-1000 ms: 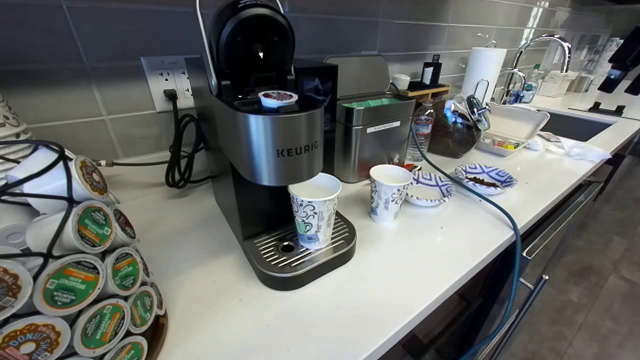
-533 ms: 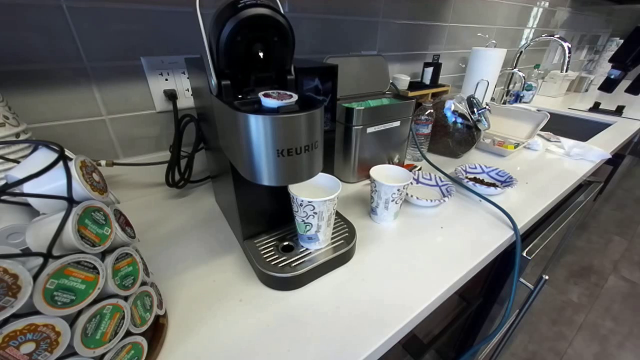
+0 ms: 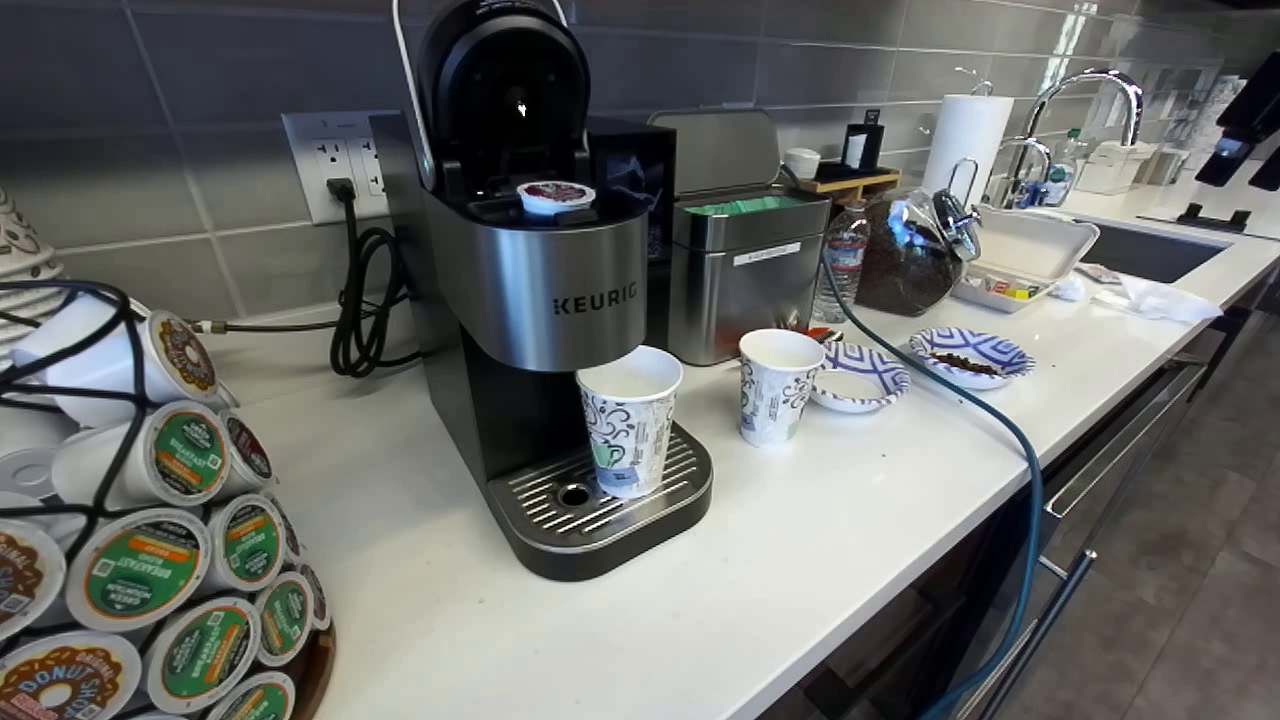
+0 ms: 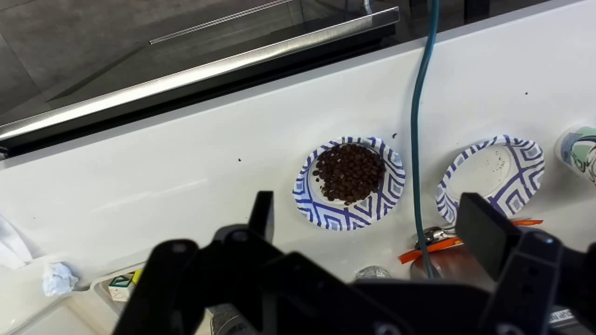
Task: Move the cup and the bottle to the right
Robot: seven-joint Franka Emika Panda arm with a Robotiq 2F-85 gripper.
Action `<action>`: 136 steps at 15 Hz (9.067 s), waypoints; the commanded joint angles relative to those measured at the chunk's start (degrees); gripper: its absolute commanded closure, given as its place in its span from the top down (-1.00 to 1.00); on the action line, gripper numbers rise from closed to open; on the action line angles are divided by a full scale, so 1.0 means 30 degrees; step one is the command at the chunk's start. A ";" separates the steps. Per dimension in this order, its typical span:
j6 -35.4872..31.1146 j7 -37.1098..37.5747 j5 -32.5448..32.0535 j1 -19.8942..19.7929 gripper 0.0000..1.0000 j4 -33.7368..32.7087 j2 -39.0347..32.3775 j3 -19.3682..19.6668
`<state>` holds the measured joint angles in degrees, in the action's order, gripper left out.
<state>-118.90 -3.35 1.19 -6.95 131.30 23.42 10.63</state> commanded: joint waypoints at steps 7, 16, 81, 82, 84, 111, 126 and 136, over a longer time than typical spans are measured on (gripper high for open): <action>-0.0007 -0.0590 0.0258 0.0240 1.00 0.0218 -0.0241 -0.0304; -0.5565 -0.2441 0.4237 0.4207 1.00 0.2753 -0.2106 -0.2905; -0.7023 2.4748 -0.6215 0.7128 -0.98 -0.5073 -0.9968 -0.4811; -0.7217 2.5053 -0.6142 0.6881 -0.98 -0.4878 -0.9247 -0.4493; -0.7404 2.6816 -0.7106 0.6071 -0.98 -0.4419 -0.7908 -0.3733; -0.3492 2.8602 -0.3384 -0.3195 -0.98 -1.1745 -1.3106 0.2150; -0.4537 3.7543 -0.6718 -0.2307 -0.98 -1.2264 -1.6721 0.5484; -0.2368 3.6912 -0.3669 -0.2755 -0.98 -1.1574 -1.6062 0.4101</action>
<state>-128.05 107.81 -12.94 -14.67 95.07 -26.38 24.73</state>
